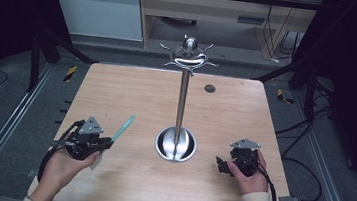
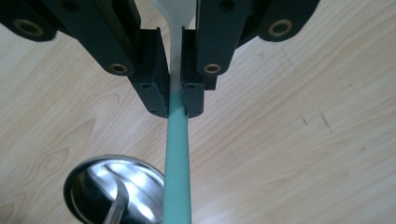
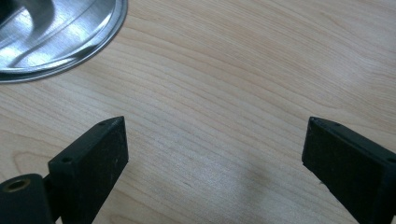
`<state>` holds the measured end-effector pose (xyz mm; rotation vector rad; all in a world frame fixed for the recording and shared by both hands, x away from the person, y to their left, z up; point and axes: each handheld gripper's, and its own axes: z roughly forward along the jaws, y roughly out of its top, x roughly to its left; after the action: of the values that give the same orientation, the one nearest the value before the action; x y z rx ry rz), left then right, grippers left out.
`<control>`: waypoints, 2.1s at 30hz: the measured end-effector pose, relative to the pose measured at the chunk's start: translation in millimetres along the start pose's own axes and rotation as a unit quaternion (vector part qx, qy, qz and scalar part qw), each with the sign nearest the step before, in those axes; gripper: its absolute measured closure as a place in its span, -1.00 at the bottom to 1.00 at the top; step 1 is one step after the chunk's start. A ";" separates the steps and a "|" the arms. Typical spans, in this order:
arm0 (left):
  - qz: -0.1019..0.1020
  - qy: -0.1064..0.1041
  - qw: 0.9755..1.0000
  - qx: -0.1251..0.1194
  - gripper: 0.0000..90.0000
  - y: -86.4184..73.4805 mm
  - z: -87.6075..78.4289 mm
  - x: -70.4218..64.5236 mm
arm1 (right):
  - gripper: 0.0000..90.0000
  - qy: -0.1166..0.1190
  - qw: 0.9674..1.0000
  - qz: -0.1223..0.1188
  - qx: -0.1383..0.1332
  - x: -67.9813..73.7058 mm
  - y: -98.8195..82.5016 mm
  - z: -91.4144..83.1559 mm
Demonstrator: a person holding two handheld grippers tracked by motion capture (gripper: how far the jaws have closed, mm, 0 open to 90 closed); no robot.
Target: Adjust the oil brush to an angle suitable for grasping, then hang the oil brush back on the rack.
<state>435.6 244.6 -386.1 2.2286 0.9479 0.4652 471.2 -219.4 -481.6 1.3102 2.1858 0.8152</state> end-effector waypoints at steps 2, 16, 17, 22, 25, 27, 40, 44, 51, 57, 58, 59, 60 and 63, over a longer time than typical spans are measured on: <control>0.002 0.002 1.000 -0.005 0.82 1.5 -2.3 -0.6 | -0.83 0.001 1.000 0.001 0.000 0.1 0.2 -0.1; -0.003 0.001 0.998 -0.056 0.82 11.0 -18.2 1.7 | -0.83 0.001 1.000 0.002 0.001 0.2 0.3 0.1; -0.005 -0.001 0.998 -0.064 0.82 11.7 -19.9 1.7 | -0.83 0.001 1.000 0.002 0.001 0.2 0.3 0.1; -0.004 -0.006 0.995 -0.099 0.82 17.0 -29.6 -0.8 | -0.83 0.000 1.000 0.002 0.001 0.4 0.4 -0.3; 0.000 -0.012 0.993 -0.117 0.82 21.0 -34.4 -2.5 | -0.83 -0.001 1.000 0.000 0.000 0.6 0.5 -0.3; 0.002 -0.013 0.992 -0.127 0.82 23.5 -36.9 -3.4 | -0.83 -0.001 1.000 0.001 0.000 0.7 0.4 -0.5; 0.019 -0.019 0.985 -0.171 0.82 51.9 -51.7 -11.4 | -0.83 0.001 1.000 0.002 -0.004 0.2 0.6 -2.0; 0.018 -0.019 0.984 -0.178 0.82 57.2 -53.5 -12.7 | -0.83 0.001 1.000 0.003 -0.005 0.2 0.7 -2.2; 0.028 -0.022 0.981 -0.189 0.82 70.5 -58.7 -18.3 | -0.83 -0.001 1.000 0.002 -0.005 -0.1 0.7 -2.7; 0.037 -0.023 0.979 -0.200 0.82 83.7 -62.5 -23.7 | -0.83 -0.001 1.000 0.004 -0.006 -0.6 0.6 -3.3; 0.038 -0.024 0.978 -0.202 0.82 85.9 -63.1 -23.9 | -0.83 -0.001 1.000 0.004 -0.006 -0.6 0.6 -3.3; 0.038 -0.025 0.977 -0.207 0.82 87.8 -63.8 -24.2 | -0.83 -0.001 1.000 0.004 -0.006 -0.7 0.6 -3.2; 0.038 -0.026 0.977 -0.211 0.82 89.8 -64.8 -24.8 | -0.83 -0.001 1.000 0.004 -0.006 -0.7 0.6 -3.2; 0.042 -0.032 0.974 -0.221 0.82 95.0 -68.3 -28.1 | -0.83 0.000 1.000 0.004 -0.006 -0.8 0.6 -3.3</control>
<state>427.1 204.5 -273.0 1.8684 0.6436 0.5775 469.8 -220.6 -478.8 1.3146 2.1722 0.8302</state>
